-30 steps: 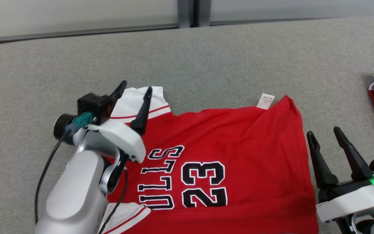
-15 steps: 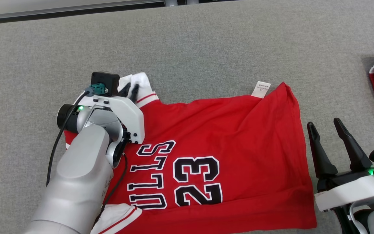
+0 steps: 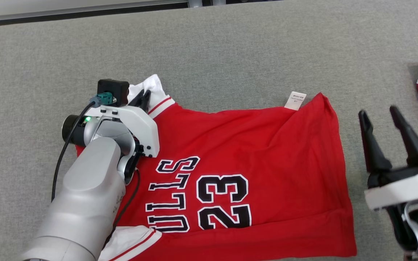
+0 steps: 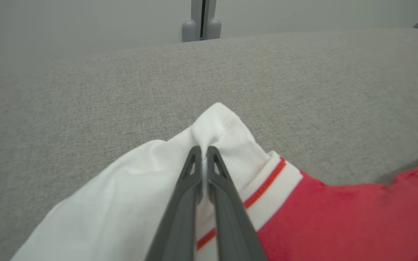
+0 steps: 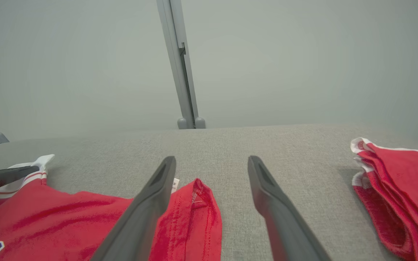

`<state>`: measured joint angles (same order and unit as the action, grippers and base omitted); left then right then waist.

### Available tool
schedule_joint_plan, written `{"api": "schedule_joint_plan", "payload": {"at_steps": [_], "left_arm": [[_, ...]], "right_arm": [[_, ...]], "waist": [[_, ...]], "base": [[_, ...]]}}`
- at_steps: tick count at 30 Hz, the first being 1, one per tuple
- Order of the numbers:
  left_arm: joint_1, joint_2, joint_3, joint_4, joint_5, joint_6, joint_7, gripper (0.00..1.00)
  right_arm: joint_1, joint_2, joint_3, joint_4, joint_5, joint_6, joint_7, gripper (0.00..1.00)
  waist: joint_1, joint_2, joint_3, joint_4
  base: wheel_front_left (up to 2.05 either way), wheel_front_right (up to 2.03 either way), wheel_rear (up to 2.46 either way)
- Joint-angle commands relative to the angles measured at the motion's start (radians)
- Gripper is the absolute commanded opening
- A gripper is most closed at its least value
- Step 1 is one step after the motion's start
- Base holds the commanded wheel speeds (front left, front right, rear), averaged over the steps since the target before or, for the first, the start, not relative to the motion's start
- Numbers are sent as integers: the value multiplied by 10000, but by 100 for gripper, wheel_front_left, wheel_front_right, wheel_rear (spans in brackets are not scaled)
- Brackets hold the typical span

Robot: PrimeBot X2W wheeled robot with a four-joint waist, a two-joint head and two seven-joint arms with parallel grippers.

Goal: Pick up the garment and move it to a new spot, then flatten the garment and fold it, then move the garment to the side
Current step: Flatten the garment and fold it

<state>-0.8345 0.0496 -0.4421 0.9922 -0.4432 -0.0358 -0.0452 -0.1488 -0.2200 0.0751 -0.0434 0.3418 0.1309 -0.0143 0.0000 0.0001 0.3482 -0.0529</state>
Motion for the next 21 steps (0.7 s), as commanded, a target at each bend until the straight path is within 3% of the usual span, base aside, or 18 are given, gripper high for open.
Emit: {"api": "schedule_joint_plan", "payload": {"at_steps": [1, 8, 13, 17, 19, 20, 21], "left_arm": [[-258, 47, -57, 31, -111, -59, -111, 0], [-476, 41, -749, -420, -835, -74, -471, 0], [-528, 49, -1166, -554, -1283, 39, -740, 0], [-476, 42, -1431, -543, -1605, 108, -935, 0], [-444, 48, -1496, -500, -1745, 139, -1071, 0], [-448, 43, -1529, -473, -1804, 168, -1124, 0], [-471, 45, -1544, -459, -1849, 204, -1219, 0]], "right_arm": [[-426, -174, 20, 118, 131, -4, 67, 100], [-2357, -780, 947, 1947, 675, -4, 539, 100], [-3402, -838, 1535, 4144, 1253, -4, 879, 100], [-3735, -990, 2047, 5200, 1813, -4, 1124, 100], [-3723, -1098, 2194, 5449, 2005, -4, 1211, 44], [-3720, -1119, 2202, 5473, 2147, -4, 1133, 32], [-3726, -1193, 2211, 5454, 2198, -4, 1038, 0]], "waist": [[0, -1, 40, 62], [0, -1, 421, 510], [0, -1, 592, 742], [0, -1, 605, 867], [0, -1, 585, 889], [0, -1, 581, 897], [0, -1, 579, 901]], "base": [[0, 0, 0], [0, 0, 0], [0, 0, 0], [0, 0, 0], [0, 0, 0], [0, 0, 0], [0, 0, 0]]}}
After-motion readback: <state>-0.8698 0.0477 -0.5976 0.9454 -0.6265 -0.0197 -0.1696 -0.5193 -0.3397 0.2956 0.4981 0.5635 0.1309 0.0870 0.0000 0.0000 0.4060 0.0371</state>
